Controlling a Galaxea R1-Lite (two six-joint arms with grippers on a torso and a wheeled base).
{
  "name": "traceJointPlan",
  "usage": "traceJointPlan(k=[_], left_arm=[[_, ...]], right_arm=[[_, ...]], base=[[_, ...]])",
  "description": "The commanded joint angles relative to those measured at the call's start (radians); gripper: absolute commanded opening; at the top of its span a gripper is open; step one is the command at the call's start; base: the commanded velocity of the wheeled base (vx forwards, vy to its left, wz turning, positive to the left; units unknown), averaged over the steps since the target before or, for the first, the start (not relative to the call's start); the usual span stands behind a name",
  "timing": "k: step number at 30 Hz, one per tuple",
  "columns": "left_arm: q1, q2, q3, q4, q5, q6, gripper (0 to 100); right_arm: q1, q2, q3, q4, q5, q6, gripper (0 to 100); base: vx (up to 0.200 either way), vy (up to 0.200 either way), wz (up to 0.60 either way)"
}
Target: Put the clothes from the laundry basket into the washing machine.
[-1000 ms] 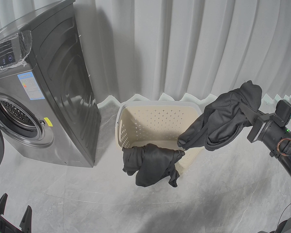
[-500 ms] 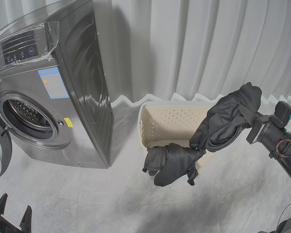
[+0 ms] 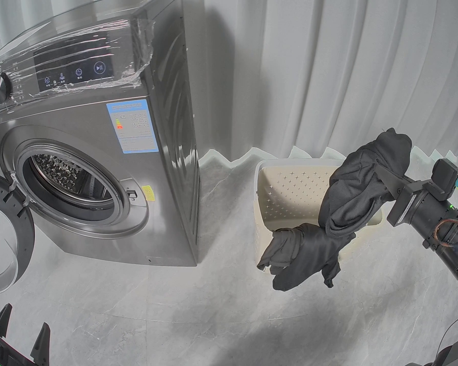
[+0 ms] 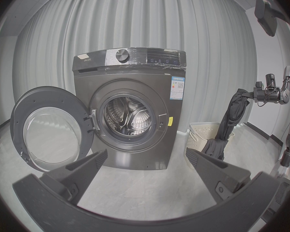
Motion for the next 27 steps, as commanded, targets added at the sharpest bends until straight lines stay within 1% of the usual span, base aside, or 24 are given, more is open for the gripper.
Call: traceJointPlan(k=[1,6,15,27], left_arm=[[0.000,-0.016,0.016,0.000,-0.001,0.000,100],[0.000,-0.016,0.016,0.000,0.000,0.001,100],[0.000,-0.016,0.016,0.000,0.000,-0.002,100],[0.000,-0.016,0.016,0.000,0.000,-0.006,100]], right_arm=[[0.008,0.002,-0.001,-0.005,0.001,0.000,0],[0.025,0.003,0.001,-0.008,0.001,0.001,0],[0.025,0.002,-0.001,-0.008,0.001,0.001,0],[0.025,0.005,0.002,-0.007,0.001,0.003,0]], base=[[0.000,0.200,0.00],[0.000,0.200,0.00],[0.000,0.000,0.00],[-0.200,0.000,0.00]])
